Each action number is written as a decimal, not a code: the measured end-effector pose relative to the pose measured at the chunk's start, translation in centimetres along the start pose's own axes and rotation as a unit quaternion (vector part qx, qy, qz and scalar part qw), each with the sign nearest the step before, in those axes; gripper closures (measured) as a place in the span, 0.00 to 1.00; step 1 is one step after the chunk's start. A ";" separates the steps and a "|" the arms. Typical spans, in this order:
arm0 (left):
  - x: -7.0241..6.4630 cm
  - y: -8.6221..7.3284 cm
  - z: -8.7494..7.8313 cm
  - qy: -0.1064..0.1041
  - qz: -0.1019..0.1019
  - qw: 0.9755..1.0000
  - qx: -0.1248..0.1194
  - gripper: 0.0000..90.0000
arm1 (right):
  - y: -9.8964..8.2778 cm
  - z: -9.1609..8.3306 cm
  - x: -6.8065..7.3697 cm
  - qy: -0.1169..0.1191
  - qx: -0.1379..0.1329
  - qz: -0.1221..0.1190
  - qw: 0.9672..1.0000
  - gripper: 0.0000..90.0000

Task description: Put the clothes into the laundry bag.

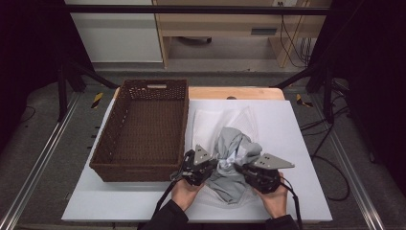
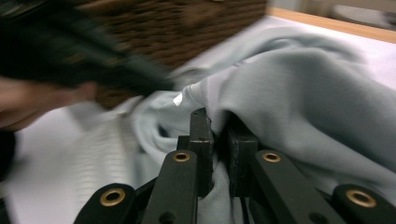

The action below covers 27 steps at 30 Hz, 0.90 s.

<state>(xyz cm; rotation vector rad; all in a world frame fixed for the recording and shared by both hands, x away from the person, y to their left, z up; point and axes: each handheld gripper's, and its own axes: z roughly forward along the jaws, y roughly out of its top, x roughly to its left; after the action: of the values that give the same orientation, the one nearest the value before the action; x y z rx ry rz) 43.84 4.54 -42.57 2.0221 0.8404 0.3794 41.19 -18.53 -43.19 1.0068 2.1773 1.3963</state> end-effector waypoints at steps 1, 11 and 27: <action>0.0 0.4 -0.4 -0.002 -0.001 1.000 -0.008 0.98 | 0.0 0.4 0.7 0.011 0.000 -0.008 1.000 0.93; -1.3 1.9 -2.1 -0.020 0.021 0.999 -0.038 0.99 | -1.6 7.3 1.9 -0.004 0.082 -0.016 0.996 0.94; 0.2 -1.3 -1.3 -0.007 0.011 1.000 -0.009 0.98 | 0.0 0.5 0.8 -0.063 -0.005 -0.005 0.998 0.40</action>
<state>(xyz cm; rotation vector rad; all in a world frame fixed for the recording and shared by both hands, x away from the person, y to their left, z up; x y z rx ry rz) 42.72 5.95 -42.89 2.0169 0.8046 0.3821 40.92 -17.63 -43.34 1.0494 2.0795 1.3021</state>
